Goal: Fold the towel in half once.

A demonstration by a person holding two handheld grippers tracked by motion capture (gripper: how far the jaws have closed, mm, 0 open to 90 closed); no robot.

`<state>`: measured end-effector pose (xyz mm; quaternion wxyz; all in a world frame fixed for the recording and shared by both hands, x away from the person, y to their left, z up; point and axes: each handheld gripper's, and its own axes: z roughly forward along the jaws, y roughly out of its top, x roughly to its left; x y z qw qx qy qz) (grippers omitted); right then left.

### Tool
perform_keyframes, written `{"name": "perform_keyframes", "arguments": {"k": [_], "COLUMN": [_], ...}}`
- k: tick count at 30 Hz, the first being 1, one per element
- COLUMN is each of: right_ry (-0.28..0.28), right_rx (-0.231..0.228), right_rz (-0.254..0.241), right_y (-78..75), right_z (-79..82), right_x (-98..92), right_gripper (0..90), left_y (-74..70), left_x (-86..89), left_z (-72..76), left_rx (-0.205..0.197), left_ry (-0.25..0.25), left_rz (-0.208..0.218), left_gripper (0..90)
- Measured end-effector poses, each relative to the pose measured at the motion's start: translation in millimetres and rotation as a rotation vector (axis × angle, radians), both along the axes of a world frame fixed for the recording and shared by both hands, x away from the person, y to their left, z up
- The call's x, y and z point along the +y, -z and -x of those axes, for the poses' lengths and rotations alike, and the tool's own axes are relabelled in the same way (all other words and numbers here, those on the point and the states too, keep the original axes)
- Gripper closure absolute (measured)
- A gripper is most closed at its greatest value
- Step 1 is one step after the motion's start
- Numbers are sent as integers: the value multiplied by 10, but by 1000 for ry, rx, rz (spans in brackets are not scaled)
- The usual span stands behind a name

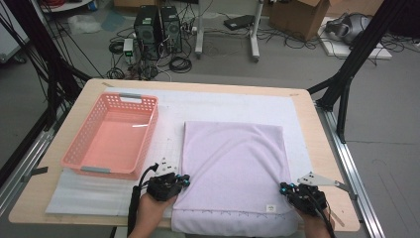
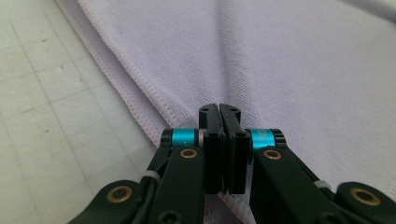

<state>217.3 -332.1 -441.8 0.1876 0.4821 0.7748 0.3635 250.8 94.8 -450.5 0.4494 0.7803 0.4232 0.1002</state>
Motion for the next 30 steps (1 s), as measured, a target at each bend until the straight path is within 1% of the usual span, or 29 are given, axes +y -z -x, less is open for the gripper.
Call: {"name": "perform_keyframes", "arguments": {"k": [3, 4, 6, 8, 9, 11, 12, 13, 15, 18, 19, 20, 21, 24, 25, 26, 27, 28, 29, 30], "right_ry": [-7, -13, -18, -20, -21, -28, -32, -37, -41, -44, -46, -47, -47, -48, -47, -36, -20, -13, -8, 4], "right_rx": [-14, -15, -22, -23, -16, -17, -15, -15, -12, -9, -3, -7, -5, 5, 5, 3, -8, -22, -35, -47], "right_rz": [-35, -49, -53, -62, -66, -71, -66, -61, -65, -79, -82, -83, -75, -85, -95, -106, -108, -117, -122, -123], "right_y": [-53, -69, -99, -125, -135, -145, -148, -148, -153, -181, -194, -199, -205, -208, -211, -214, -219, -223, -228, -234], "right_z": [87, 118, 177, 226, 254, 318, 357, 393, 460, 567, 610, 647, 687, 789, 800, 795, 775, 745, 708, 663], "right_x": [-48, -65, -91, -113, -120, -133, -136, -142, -164, -196, -202, -206, -215, -241, -248, -248, -247, -244, -240, -232], "right_gripper": [871, 871, 871, 871, 871, 871, 871, 871, 871, 872, 872, 873, 873, 871, 850, 769, 709, 691, 654, 648], "left_y": [-34, -46, -67, -85, -94, -117, -128, -138, -146, -161, -170, -178, -183, -184, -177, -172, -169, -173, -172, -173], "left_x": [95, 126, 179, 232, 253, 286, 300, 314, 341, 376, 383, 394, 409, 452, 459, 455, 444, 432, 410, 394], "left_z": [80, 108, 161, 218, 252, 324, 362, 398, 466, 556, 588, 620, 650, 715, 709, 685, 640, 587, 529, 463], "left_rx": [-12, -15, -25, -24, -22, -21, -21, -21, -17, -15, -15, -18, -15, -22, -28, -34, -39, -40, -55, -57], "left_ry": [8, 10, 8, 14, 20, 38, 44, 52, 61, 82, 90, 93, 96, 92, 91, 80, 64, 51, 33, 22], "left_rz": [34, 52, 66, 90, 101, 116, 128, 132, 139, 151, 149, 147, 152, 144, 140, 142, 147, 152, 165, 174], "left_gripper": [886, 887, 887, 887, 887, 887, 887, 887, 887, 887, 888, 898, 899, 898, 897, 893, 830, 742, 682, 608]}}
